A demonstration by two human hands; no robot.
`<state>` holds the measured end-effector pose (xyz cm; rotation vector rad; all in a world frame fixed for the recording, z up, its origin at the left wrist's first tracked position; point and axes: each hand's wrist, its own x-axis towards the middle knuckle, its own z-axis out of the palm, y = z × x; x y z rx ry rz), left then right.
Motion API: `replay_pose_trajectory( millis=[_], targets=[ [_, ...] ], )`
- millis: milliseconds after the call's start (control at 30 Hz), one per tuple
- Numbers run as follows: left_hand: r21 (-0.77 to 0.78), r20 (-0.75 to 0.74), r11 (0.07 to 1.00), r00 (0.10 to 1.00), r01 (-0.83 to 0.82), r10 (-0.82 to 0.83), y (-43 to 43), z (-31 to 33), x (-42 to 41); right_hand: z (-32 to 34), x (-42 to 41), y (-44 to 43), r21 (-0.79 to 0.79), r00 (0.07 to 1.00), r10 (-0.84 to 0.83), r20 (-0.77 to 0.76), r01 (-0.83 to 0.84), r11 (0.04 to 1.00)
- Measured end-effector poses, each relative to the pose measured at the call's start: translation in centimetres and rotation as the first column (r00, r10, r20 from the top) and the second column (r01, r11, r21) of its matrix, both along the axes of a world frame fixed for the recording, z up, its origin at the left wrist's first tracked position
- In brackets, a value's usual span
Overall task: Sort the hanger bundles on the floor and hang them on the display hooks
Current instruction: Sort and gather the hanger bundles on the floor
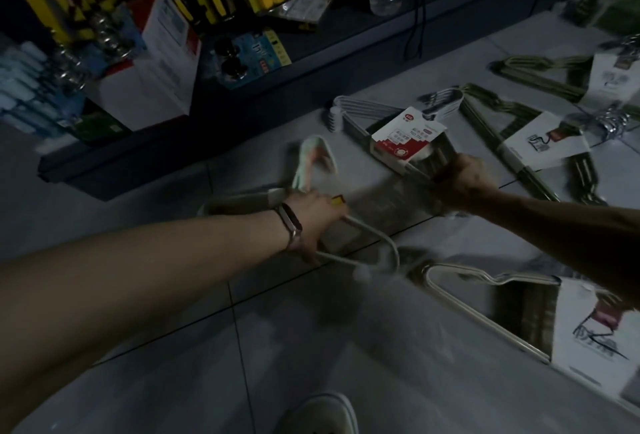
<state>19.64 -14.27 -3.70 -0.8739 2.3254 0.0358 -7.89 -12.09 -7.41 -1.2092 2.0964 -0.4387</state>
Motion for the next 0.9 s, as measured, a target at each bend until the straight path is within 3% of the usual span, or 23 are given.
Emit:
replay_pose_trajectory(
  millis=[100, 233, 467, 633, 900],
  targets=[
    [-0.009, -0.080, 0.973, 0.970, -0.231, 0.230, -1.8, 0.4, 1.8, 0.5, -1.1, 0.3, -0.016, 0.998, 0.048, -0.049, -0.048, 0.999],
    [-0.005, -0.053, 0.907, 0.905, -0.422, 0.421, -3.7, 1.4, 3.3, 0.7, -0.5, 0.8, -0.055, 0.994, 0.059, -0.092, -0.064, 0.996],
    [-0.040, 0.014, 0.908, 0.909, -0.416, 0.417, -5.4, 0.8, 3.1, 0.2, 1.7, -0.1, -0.101, 0.987, 0.113, -0.112, -0.125, 0.987],
    [-0.034, 0.001, 0.909, 0.909, -0.416, 0.416, -6.2, -0.1, 2.4, 0.2, 2.3, -1.4, -0.091, 0.996, 0.046, -0.079, -0.053, 0.994],
    [-0.027, -0.024, 0.917, 0.917, -0.399, 0.398, -6.4, -0.5, 2.7, -0.6, 1.4, -1.2, 0.044, 0.989, 0.135, -0.055, -0.133, 0.990]
  ],
)
